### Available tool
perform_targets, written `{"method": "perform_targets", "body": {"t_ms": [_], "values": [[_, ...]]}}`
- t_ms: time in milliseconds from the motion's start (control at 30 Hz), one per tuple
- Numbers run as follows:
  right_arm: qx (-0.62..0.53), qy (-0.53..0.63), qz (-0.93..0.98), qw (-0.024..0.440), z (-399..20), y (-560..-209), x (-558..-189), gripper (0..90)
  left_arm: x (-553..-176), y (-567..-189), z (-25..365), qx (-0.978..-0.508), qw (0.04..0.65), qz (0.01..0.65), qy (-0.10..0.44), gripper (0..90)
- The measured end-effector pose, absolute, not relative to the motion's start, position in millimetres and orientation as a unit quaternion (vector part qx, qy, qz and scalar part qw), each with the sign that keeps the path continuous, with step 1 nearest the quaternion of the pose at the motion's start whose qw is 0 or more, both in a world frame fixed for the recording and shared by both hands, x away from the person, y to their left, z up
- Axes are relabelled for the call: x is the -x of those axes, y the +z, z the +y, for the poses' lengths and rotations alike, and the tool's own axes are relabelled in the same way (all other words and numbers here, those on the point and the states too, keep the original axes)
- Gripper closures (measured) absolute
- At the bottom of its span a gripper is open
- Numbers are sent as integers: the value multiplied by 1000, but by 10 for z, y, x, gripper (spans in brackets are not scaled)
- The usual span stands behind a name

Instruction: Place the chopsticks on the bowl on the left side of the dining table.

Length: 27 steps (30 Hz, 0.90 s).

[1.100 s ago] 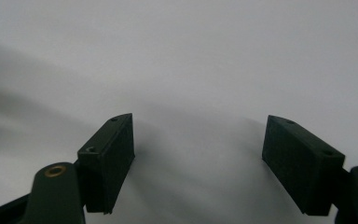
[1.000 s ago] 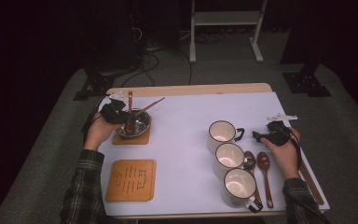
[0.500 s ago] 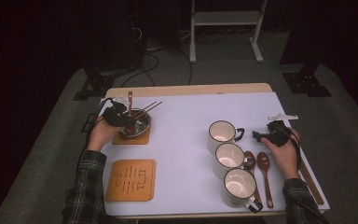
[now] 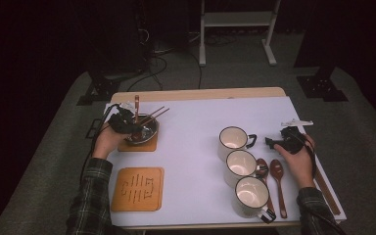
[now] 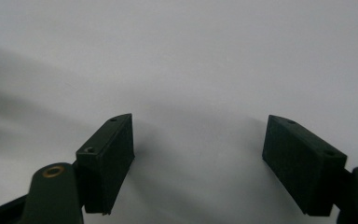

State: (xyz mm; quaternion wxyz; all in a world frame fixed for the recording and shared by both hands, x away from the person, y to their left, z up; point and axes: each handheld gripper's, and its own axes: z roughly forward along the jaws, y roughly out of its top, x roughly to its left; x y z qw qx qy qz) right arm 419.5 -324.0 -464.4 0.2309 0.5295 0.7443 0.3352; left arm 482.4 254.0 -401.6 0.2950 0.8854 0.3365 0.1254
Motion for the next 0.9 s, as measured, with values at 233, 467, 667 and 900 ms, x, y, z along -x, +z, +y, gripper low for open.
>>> {"method": "perform_targets", "body": {"t_ms": [233, 467, 667, 900], "values": [[-529, 335, 744, 231, -3240, -4644, -4195, 231, -4831, -4032, 2546, -886, 293, 338, 126, 826], [-529, 335, 744, 231, -3240, -4644, -4195, 232, -4790, -3928, 2568, -879, 309, 338, 131, 767], [-530, 335, 744, 231, -3240, -4645, -4195, 232, -4723, -3810, 2582, -875, 317, 344, 124, 792], [-530, 335, 744, 230, -3241, -4644, -4195, 232, -4632, -3839, 2584, -874, 309, 361, 103, 897]]}}
